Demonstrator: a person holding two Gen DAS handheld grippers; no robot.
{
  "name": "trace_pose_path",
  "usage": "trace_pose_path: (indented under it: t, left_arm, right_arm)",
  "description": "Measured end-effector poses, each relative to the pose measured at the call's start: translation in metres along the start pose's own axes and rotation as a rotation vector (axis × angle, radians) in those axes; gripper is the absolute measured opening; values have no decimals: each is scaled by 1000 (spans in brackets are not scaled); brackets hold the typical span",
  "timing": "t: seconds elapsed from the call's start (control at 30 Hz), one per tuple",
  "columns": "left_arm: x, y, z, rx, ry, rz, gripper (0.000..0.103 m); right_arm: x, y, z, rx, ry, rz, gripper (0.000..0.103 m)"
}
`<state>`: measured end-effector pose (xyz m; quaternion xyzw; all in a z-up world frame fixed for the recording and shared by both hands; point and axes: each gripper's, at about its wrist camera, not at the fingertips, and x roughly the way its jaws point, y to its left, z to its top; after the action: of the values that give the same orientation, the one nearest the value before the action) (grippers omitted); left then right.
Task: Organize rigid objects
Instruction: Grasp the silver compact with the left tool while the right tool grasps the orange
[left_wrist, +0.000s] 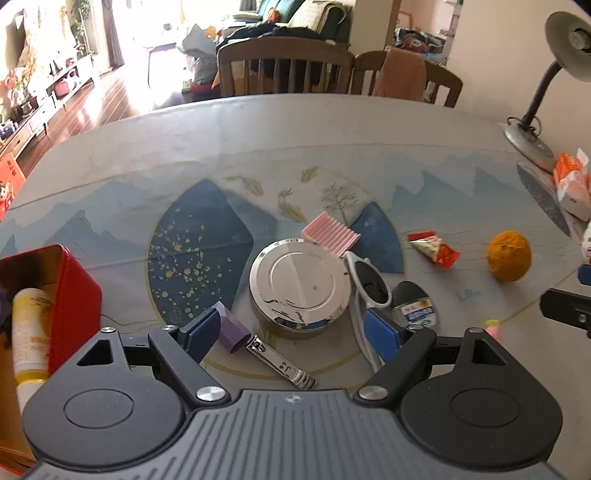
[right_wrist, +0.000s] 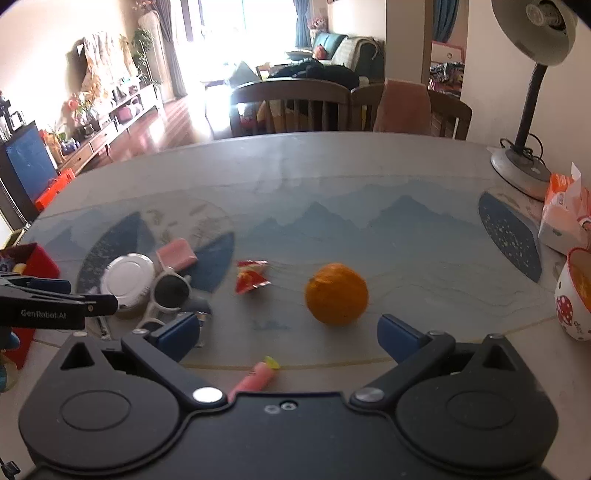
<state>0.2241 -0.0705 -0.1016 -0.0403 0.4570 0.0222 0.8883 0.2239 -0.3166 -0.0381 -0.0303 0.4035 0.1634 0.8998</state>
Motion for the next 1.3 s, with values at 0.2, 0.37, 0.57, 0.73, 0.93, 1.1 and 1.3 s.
trace_pose_path:
  t: [0.2,0.37,0.57,0.73,0.93,1.1,1.3]
  left_arm:
    - [21,-4,-1,22,25,29,85]
    - [32,-7,2,42,16,48,85]
    - [41,-13,5,59,4,55,85]
    - [47,-15,8,73,-2,65,85]
    - [51,-17,11,87,-22,75,85]
    - [50,-18,12,96,-46,66,84]
    - [48,-20,13,114,-50,57,77]
  right_arm:
    - [18,-7,5,-11,29,-15,103]
    - [33,-14,12,-14,41,-31,102]
    - [54,-19,18,-9,64,-37,98]
    - [67,-22,20,-6,76,-46,92]
    - [81,-26,22,0,88,-63,79]
    - [86,-28,24,1,92,-68,67]
    - [86,-30,24,8,88,-89,55]
